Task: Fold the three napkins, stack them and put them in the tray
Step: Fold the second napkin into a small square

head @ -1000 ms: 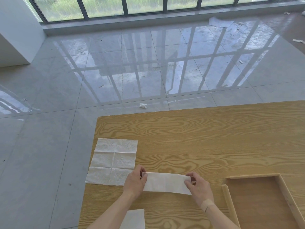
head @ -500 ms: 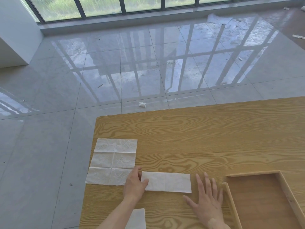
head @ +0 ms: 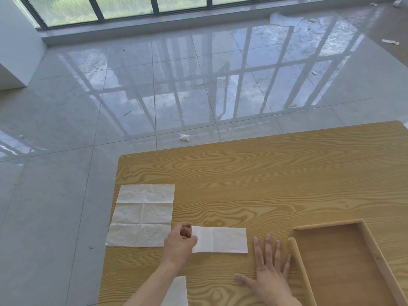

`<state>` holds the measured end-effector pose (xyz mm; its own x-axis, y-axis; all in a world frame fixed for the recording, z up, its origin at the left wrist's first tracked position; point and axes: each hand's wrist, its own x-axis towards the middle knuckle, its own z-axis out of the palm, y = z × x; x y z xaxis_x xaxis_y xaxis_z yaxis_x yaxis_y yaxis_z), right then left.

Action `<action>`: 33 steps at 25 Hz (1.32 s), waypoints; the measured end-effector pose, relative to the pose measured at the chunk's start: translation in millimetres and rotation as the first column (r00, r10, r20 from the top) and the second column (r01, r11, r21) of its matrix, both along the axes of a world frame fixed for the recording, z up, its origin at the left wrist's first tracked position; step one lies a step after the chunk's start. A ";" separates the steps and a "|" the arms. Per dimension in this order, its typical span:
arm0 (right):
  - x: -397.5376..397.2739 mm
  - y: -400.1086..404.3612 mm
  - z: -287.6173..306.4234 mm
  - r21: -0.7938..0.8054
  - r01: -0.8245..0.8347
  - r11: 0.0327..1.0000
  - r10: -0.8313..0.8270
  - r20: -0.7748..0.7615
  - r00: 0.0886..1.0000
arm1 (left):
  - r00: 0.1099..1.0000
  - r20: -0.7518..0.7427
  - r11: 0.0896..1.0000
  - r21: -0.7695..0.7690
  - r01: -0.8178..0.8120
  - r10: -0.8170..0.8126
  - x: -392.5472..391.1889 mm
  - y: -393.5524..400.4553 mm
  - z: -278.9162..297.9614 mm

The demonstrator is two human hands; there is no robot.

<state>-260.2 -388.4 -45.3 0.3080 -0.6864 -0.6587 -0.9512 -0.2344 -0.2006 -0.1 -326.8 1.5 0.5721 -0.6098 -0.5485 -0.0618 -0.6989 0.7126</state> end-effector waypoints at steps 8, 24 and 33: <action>0.8 -2.7 2.7 0.074 -0.035 0.997 0.037 -0.024 0.999 | 0.989 -0.088 0.985 -0.133 0.109 -0.121 -55.3 -29.5 11.9; -3.4 -5.7 -8.9 0.053 -0.028 0.998 0.027 0.019 0.999 | 0.983 0.010 0.983 0.005 0.185 -0.185 -77.2 -56.3 -17.7; 11.7 -31.1 11.0 -0.361 0.005 0.932 0.060 0.168 0.984 | 0.699 0.429 0.819 0.269 0.507 -0.573 -44.9 -39.2 -25.5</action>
